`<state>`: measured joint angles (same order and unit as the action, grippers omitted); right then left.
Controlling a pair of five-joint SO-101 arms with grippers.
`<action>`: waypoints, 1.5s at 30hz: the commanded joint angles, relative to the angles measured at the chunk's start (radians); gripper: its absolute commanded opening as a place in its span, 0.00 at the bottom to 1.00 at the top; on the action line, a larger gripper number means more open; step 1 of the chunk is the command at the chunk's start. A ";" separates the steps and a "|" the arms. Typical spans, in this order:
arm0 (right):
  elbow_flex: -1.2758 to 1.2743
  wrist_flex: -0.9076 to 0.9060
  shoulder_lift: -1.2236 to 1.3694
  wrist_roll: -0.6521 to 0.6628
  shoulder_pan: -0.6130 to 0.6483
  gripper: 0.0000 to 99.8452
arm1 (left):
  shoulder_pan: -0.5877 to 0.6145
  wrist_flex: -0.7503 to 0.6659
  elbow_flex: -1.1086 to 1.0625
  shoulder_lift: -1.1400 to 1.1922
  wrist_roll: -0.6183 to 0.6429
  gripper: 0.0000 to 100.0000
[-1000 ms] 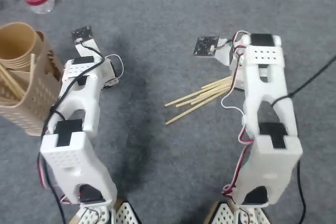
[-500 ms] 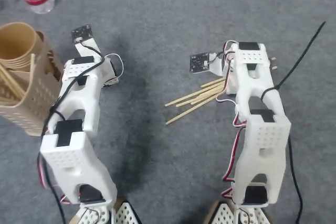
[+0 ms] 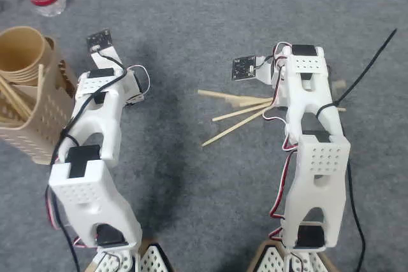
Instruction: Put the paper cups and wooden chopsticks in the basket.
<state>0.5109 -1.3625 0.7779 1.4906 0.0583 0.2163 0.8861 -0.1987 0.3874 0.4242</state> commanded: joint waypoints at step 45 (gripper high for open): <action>0.028 -0.394 -0.088 -0.153 0.065 0.18 | -0.086 0.301 0.234 -0.287 -0.035 0.01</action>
<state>0.5094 -1.7400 0.7350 1.3525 0.1350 0.1596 1.0226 -0.1389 0.3168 0.3844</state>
